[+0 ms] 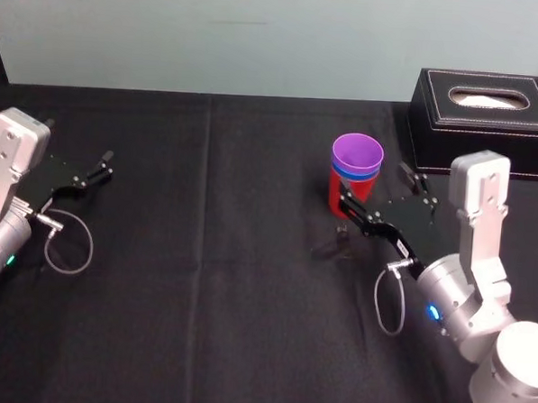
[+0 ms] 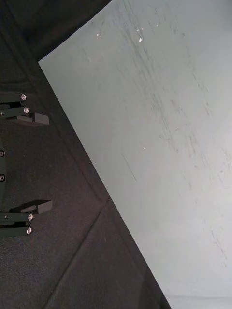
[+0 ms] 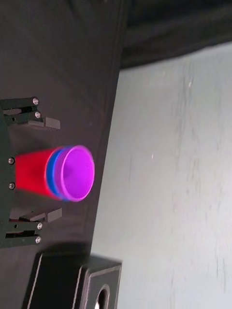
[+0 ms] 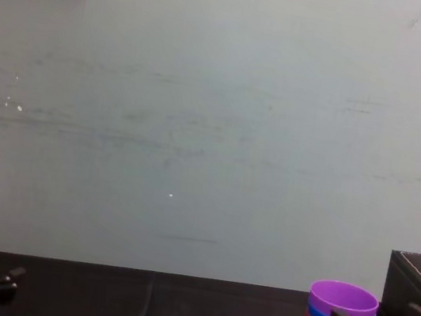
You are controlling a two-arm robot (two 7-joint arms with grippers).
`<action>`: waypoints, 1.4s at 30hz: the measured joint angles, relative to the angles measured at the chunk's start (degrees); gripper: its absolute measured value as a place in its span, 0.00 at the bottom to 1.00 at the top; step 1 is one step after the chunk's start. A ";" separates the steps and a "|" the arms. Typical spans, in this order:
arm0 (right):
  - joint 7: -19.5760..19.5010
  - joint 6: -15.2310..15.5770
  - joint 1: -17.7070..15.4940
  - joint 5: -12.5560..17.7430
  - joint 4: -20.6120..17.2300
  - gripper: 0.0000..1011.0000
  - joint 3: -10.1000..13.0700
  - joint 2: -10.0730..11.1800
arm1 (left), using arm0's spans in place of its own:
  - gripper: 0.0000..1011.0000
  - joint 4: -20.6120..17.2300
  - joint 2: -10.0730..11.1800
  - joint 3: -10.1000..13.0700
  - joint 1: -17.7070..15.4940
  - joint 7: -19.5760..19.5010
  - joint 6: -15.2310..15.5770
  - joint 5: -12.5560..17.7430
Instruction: Stack the three plastic cups sequentially using one hand.
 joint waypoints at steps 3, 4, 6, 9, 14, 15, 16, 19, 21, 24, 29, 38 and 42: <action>-3.02 -1.09 -0.60 -2.48 0.87 0.99 0.27 -1.46 | 0.99 0.00 0.00 0.00 0.00 0.00 0.00 0.00; -3.77 -1.36 -0.74 -3.07 1.08 0.99 0.37 -1.84 | 0.99 0.00 0.00 0.00 0.00 0.00 0.00 0.00; -5.93 -1.82 -1.08 -4.72 1.86 0.99 0.69 -2.92 | 0.99 0.00 0.00 0.00 0.00 0.00 0.00 0.00; -7.45 -2.36 -1.13 -6.01 3.49 0.99 1.06 -4.00 | 0.99 0.00 0.00 0.00 0.00 0.00 0.00 0.00; -7.76 -2.52 -0.85 -6.16 5.48 0.99 1.93 -5.35 | 0.99 0.00 0.00 0.00 0.00 0.00 0.00 0.00; -7.79 -2.52 -0.83 -6.18 5.61 0.99 2.07 -5.54 | 0.99 0.00 0.00 0.00 0.00 0.00 0.00 0.00; -7.81 -2.42 -0.77 -6.21 5.87 0.99 2.34 -5.93 | 0.99 0.00 0.00 0.00 0.00 0.00 0.00 0.00; -7.77 -2.18 -0.70 -6.31 6.20 0.99 2.68 -6.36 | 0.99 0.00 0.00 0.00 0.00 0.00 0.00 0.00; -7.62 -1.95 -0.67 -6.43 6.39 0.99 2.96 -6.69 | 0.99 0.00 0.00 0.00 0.00 0.00 0.00 0.00; -7.11 -1.73 -0.65 -6.53 6.56 0.99 3.33 -7.06 | 0.99 0.00 -0.01 0.00 0.00 0.00 0.00 0.00; -6.70 -1.64 -0.59 -6.53 6.70 0.99 3.55 -7.25 | 0.99 0.00 0.00 0.00 0.00 0.00 0.00 0.00; -6.75 -1.64 -0.59 -6.55 6.70 0.99 3.42 -7.18 | 0.99 0.00 0.00 0.00 0.00 0.00 0.00 0.00; -6.76 -1.63 -0.59 -6.56 6.69 0.99 3.38 -7.16 | 0.99 0.00 0.00 0.00 0.00 0.00 0.00 0.00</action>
